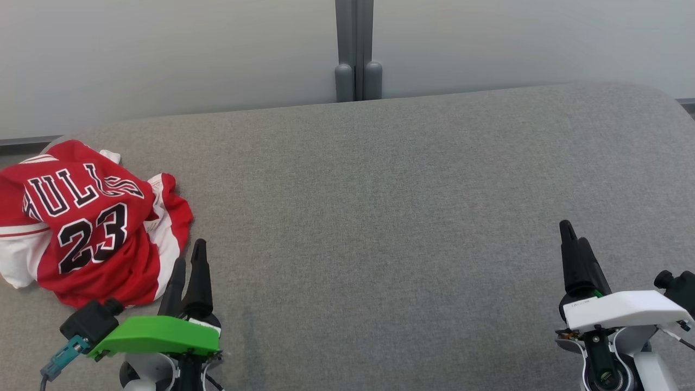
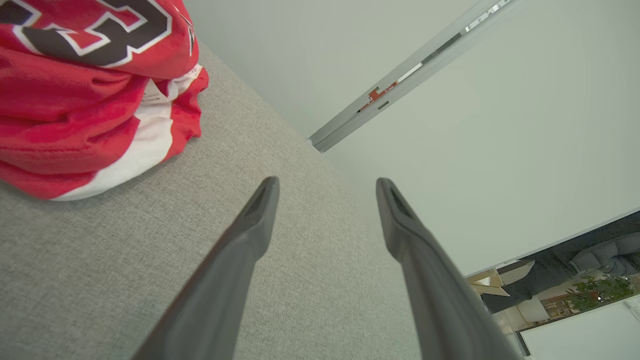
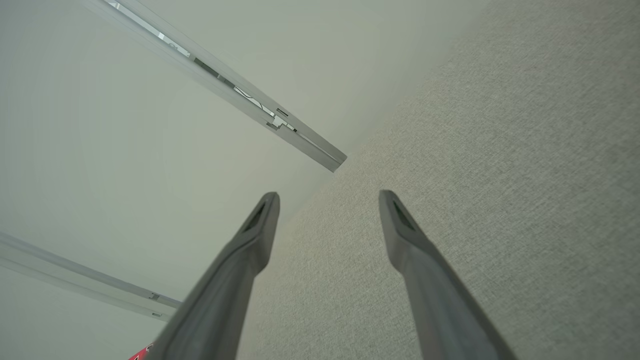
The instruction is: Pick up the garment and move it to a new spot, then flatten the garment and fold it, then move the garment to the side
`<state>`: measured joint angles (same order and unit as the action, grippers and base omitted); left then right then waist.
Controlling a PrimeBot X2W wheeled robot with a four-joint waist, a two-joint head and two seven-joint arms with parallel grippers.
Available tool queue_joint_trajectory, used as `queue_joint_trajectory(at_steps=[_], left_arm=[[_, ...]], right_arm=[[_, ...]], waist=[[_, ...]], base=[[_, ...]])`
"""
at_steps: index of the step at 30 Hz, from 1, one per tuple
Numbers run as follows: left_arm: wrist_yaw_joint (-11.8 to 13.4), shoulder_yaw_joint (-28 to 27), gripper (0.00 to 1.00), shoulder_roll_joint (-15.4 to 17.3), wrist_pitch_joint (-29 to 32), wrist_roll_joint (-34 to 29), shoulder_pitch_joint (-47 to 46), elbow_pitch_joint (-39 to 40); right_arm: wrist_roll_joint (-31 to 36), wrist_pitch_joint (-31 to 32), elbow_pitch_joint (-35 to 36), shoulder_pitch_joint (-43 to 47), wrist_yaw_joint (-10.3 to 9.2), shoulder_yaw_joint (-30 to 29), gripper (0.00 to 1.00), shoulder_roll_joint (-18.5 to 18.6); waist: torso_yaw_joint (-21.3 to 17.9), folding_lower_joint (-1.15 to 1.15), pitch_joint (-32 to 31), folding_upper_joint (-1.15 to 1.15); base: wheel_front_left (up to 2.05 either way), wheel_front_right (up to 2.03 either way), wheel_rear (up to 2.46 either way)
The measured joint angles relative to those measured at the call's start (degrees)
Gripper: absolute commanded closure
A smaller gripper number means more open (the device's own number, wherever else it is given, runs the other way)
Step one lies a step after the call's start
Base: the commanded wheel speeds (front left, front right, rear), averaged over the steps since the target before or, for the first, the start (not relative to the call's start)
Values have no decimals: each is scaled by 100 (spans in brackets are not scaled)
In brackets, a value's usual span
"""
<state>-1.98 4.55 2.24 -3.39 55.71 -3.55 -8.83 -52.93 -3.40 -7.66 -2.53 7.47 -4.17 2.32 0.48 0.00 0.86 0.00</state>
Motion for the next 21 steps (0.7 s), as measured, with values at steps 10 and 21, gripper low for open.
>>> queue_joint_trajectory(at_steps=[10, 21], left_arm=[[52, 85, 0, 3, -182, -973, 16, -35], [108, 147, 0, 13, -375, -1961, 31, -129]], right_arm=[[1118, -180, 107, 68, 0, 100, 0, 5], [1998, -369, 149, 101, 0, 149, 0, 11]], waist=[[11, 0, 18, 0], [37, 0, 28, 0]], base=[[0, 0, 0], [0, 0, 0]])
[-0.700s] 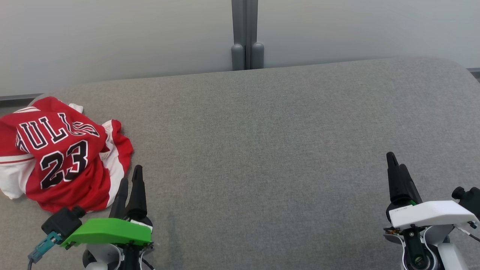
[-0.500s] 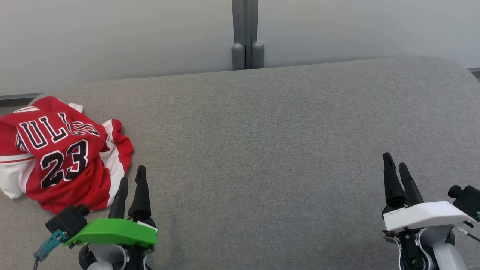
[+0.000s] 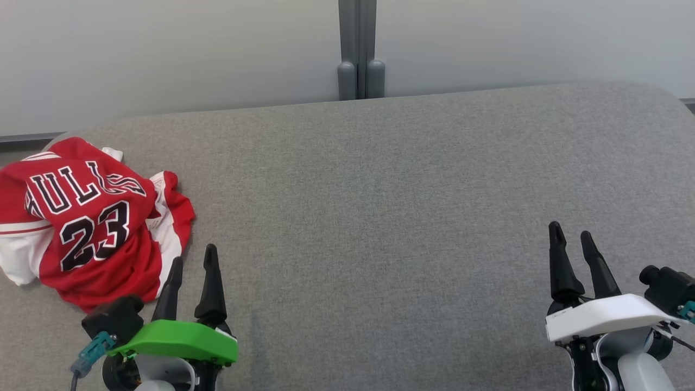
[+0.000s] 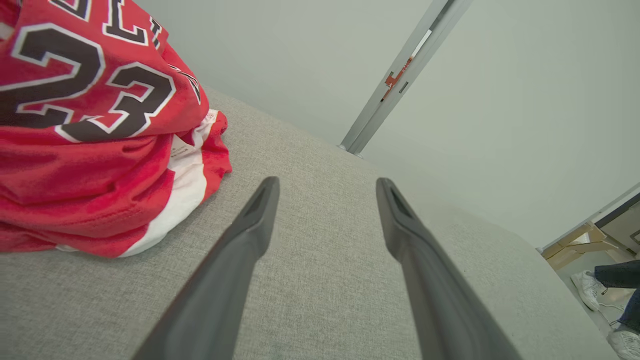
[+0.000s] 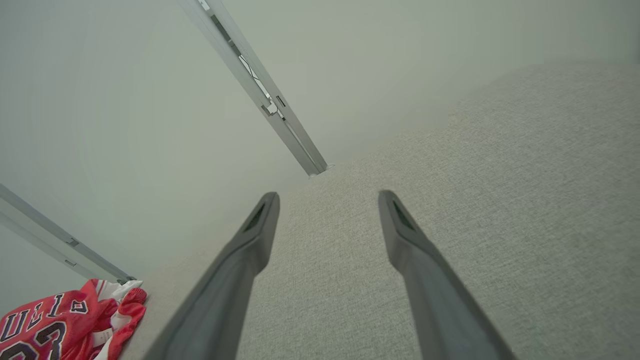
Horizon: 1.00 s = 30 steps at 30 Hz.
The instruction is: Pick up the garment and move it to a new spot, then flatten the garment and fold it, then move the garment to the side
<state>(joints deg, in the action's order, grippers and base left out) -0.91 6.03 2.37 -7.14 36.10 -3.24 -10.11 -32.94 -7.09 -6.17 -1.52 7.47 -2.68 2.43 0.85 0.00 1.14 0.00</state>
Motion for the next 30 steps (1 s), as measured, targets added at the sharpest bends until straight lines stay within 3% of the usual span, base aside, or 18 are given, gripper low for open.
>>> queue_joint_trajectory(at_steps=[30], left_arm=[[137, 119, 0, 13, -412, -1666, 20, -298]], right_arm=[[1973, -412, -85, 65, 1, 33, 0, 16]], waist=[[48, 0, 48, 0]], base=[[0, 0, 0]])
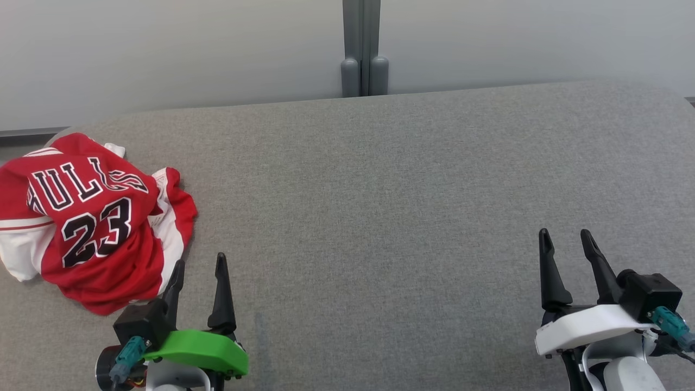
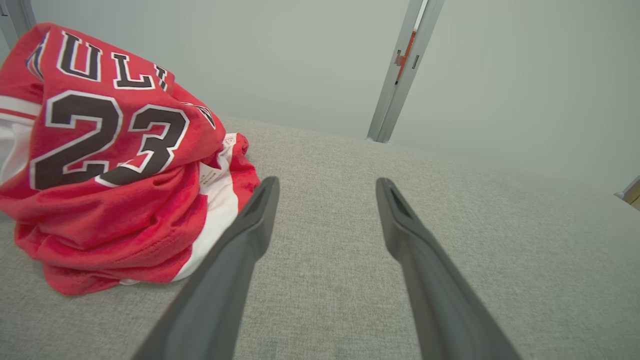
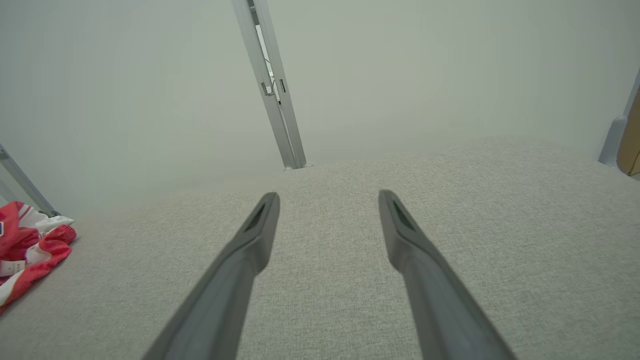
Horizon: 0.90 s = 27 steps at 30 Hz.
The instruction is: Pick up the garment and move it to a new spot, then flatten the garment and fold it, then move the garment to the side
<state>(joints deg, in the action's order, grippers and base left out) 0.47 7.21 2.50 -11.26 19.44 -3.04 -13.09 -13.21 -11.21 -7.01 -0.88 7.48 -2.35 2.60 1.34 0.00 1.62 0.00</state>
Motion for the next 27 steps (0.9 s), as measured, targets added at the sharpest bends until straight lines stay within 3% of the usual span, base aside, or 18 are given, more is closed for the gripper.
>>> queue_joint_trajectory(at_steps=[27], left_arm=[[9, 138, 0, 13, -300, -837, 15, -341]], right_arm=[[1290, -303, -176, 58, 1, 99, 0, 13]], waist=[[55, 0, -62, 0]], base=[[0, 0, 0]])
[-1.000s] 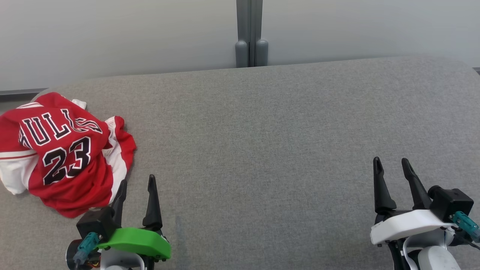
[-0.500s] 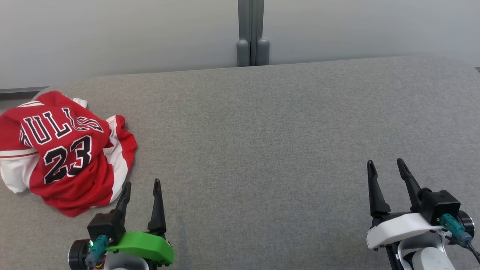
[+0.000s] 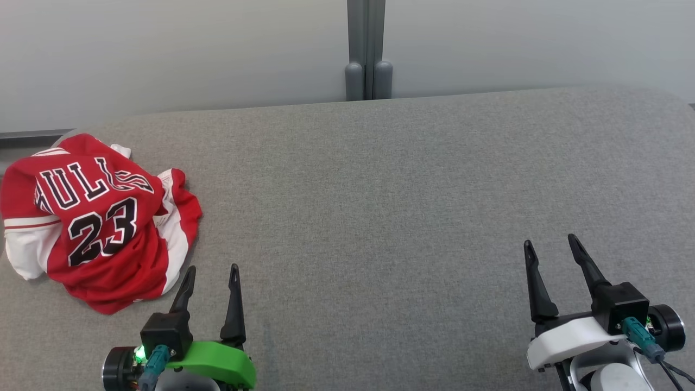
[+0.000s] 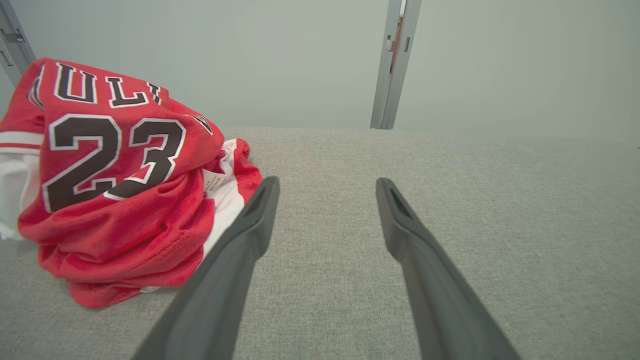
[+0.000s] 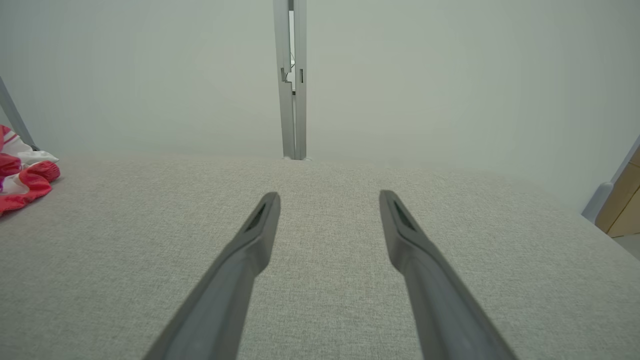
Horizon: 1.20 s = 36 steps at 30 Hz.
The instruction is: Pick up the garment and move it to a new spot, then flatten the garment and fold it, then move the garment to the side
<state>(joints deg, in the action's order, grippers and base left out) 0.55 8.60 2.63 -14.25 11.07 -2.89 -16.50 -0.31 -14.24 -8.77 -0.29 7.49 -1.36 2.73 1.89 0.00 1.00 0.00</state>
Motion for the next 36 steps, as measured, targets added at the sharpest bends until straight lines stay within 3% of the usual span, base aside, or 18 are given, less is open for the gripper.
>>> queue_joint_trajectory(at_steps=[28, 36], left_arm=[[0, 33, 0, 4, -79, -186, 30, -24], [-3, 74, 0, 5, -80, -229, -42, 7]], right_arm=[[105, -77, -67, 9, 0, -60, 0, 3], [154, -80, -19, 60, 0, -76, 0, 5]], waist=[[14, 0, -17, 0], [312, 0, 22, 0]], base=[[0, 0, 0], [0, 0, 0]])
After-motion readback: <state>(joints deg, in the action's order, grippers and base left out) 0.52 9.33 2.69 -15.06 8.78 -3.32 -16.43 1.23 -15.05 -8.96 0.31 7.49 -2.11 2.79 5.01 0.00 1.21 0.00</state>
